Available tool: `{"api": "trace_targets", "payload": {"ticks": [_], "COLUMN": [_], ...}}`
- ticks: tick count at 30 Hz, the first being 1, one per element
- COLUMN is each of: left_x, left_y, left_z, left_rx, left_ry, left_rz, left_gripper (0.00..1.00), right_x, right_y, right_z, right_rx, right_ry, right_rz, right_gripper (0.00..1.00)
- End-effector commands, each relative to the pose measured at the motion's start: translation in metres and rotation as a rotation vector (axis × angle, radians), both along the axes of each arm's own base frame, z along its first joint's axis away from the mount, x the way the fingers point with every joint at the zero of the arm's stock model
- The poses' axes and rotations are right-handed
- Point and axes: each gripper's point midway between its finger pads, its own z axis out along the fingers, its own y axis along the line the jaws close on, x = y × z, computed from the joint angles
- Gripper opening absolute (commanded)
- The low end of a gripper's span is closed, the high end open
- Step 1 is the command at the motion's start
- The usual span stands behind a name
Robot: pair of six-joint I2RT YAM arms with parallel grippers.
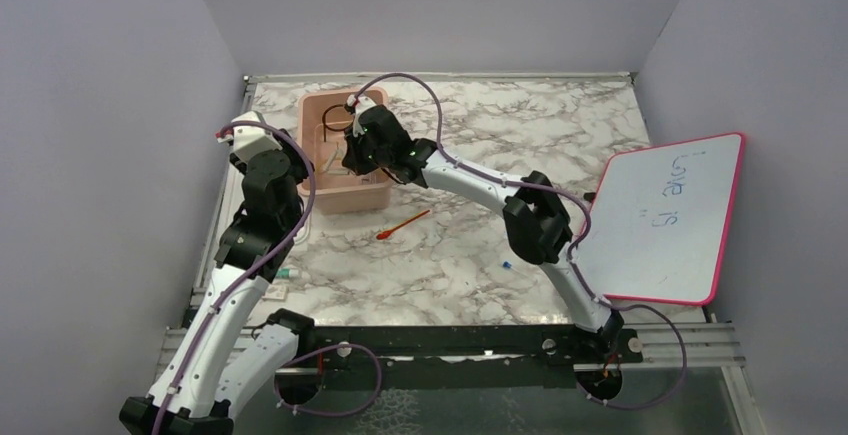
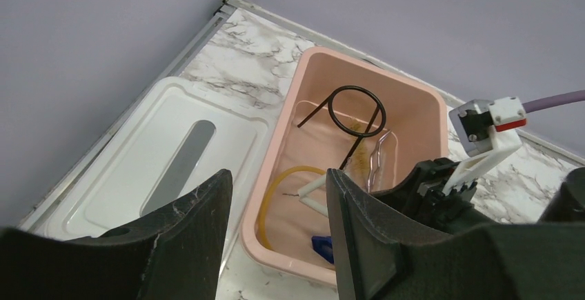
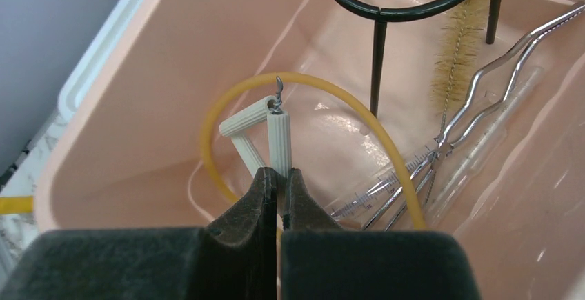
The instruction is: Organize the chemistry lab equipment
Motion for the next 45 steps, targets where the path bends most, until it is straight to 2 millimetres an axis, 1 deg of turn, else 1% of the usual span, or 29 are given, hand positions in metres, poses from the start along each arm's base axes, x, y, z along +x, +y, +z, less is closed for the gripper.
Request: {"api": "trace_targets", "payload": {"ticks": [1,3,4,7,9,10,12,15,17,19,22,23,25,27,29,31,33,35,37,38,40,42,45], "left_x": [-0.001,0.0,0.0,0.001,0.001,0.001,0.001,0.003,0.003,0.004,0.005,0.005,0.007,0.008,0.009,0.01,0.011,0.013,0.014,0.014,0.014,0.016,0.018], "left_y": [0.009,0.01,0.01,0.009,0.009,0.009,0.009,0.006,0.005,0.003,0.001,0.0,-0.002,-0.005,-0.007,-0.008,-0.009,-0.011,-0.014,-0.015,-0.018,-0.023,-0.033], "left_z": [0.005,0.005,0.005,0.004,0.004,0.004,0.004,0.003,0.004,0.004,0.004,0.004,0.004,0.003,0.003,0.002,-0.001,-0.002,-0.003,-0.002,-0.002,-0.002,0.0], "left_rx": [0.008,0.009,0.009,0.014,0.018,0.017,0.017,0.015,0.013,0.013,0.013,0.014,0.013,0.013,0.013,0.015,0.017,0.018,0.017,0.017,0.016,0.018,0.017], "left_ry": [-0.026,-0.026,-0.024,-0.021,-0.021,-0.021,-0.022,-0.021,-0.025,-0.026,-0.028,-0.029,-0.029,-0.027,-0.025,-0.024,-0.017,-0.011,-0.008,-0.01,-0.012,-0.016,-0.027], "left_rz": [0.044,0.044,0.046,0.038,0.035,0.037,0.035,0.02,0.011,0.003,-0.012,-0.016,-0.031,-0.046,-0.057,-0.062,-0.065,-0.079,-0.094,-0.101,-0.114,-0.145,-0.203], "left_gripper": [0.55,0.55,0.56,0.56,0.56,0.55,0.56,0.56,0.57,0.57,0.58,0.58,0.59,0.59,0.59,0.59,0.59,0.59,0.6,0.6,0.6,0.6,0.6], "right_x": [-0.001,-0.006,-0.008,-0.011,-0.008,-0.007,-0.005,-0.001,0.0,-0.003,0.0,0.0,0.002,0.006,0.012,0.019,0.028,0.037,0.043,0.044,0.044,0.041,0.034], "right_y": [0.008,0.009,0.009,0.01,0.007,0.006,0.005,0.001,-0.004,-0.008,-0.024,-0.03,-0.046,-0.065,-0.087,-0.114,-0.139,-0.165,-0.182,-0.186,-0.187,-0.184,-0.176], "right_z": [-0.017,-0.026,-0.028,-0.027,-0.021,-0.015,-0.002,0.02,0.038,0.059,0.088,0.094,0.112,0.12,0.118,0.108,0.092,0.071,0.05,0.038,0.014,-0.01,-0.038], "right_rx": [-0.05,-0.048,-0.042,-0.035,-0.04,-0.039,-0.034,-0.026,-0.013,0.004,0.02,0.019,0.03,0.026,0.015,-0.012,-0.055,-0.099,-0.14,-0.169,-0.245,-0.287,-0.301], "right_ry": [0.0,0.028,0.038,0.052,0.043,0.035,0.019,-0.013,-0.036,-0.063,-0.119,-0.13,-0.161,-0.174,-0.155,-0.133,-0.141,-0.1,-0.071,-0.072,-0.108,-0.128,-0.124], "right_rz": [0.042,0.055,0.061,0.063,0.046,0.039,0.032,0.011,-0.008,-0.006,-0.061,-0.079,-0.126,-0.184,-0.25,-0.298,-0.324,-0.343,-0.309,-0.277,-0.197,-0.119,-0.024], "right_gripper": [0.01,0.01,0.03,0.19,0.27,0.32,0.37,0.38,0.39,0.39,0.39,0.39,0.39,0.4,0.4,0.4,0.42,0.44,0.45,0.45,0.46,0.46,0.46]}}
